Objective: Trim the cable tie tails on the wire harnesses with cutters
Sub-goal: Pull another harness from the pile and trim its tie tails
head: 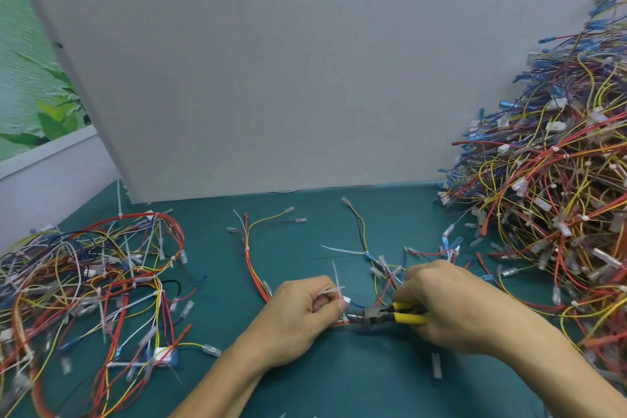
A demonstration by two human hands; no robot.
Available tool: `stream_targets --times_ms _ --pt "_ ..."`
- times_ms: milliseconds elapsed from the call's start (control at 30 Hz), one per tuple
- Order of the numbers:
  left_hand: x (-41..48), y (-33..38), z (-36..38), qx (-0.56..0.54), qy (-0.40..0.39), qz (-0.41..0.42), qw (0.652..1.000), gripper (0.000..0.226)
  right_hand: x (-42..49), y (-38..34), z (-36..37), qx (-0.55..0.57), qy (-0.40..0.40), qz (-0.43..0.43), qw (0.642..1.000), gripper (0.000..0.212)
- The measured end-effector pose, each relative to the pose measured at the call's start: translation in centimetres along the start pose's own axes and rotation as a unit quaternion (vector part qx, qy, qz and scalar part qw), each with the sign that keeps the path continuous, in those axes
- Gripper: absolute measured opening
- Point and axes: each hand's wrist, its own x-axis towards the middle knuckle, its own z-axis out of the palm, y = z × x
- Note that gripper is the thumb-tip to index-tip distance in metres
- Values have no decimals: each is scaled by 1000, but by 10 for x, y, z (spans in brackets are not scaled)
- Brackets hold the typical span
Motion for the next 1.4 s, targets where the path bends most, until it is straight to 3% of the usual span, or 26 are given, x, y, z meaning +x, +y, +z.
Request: stream_targets --times_ms 700,1200,1400 --pt "0 0 0 -7 -3 -18 1000 21 2 -7 6 -16 29 -23 999 9" --pt "1 -3 2 0 -1 -2 1000 21 -1 -13 5 -49 40 10 998 15" --pt "2 -7 0 -107 32 -47 993 17 -1 -12 7 -46 29 19 998 18"
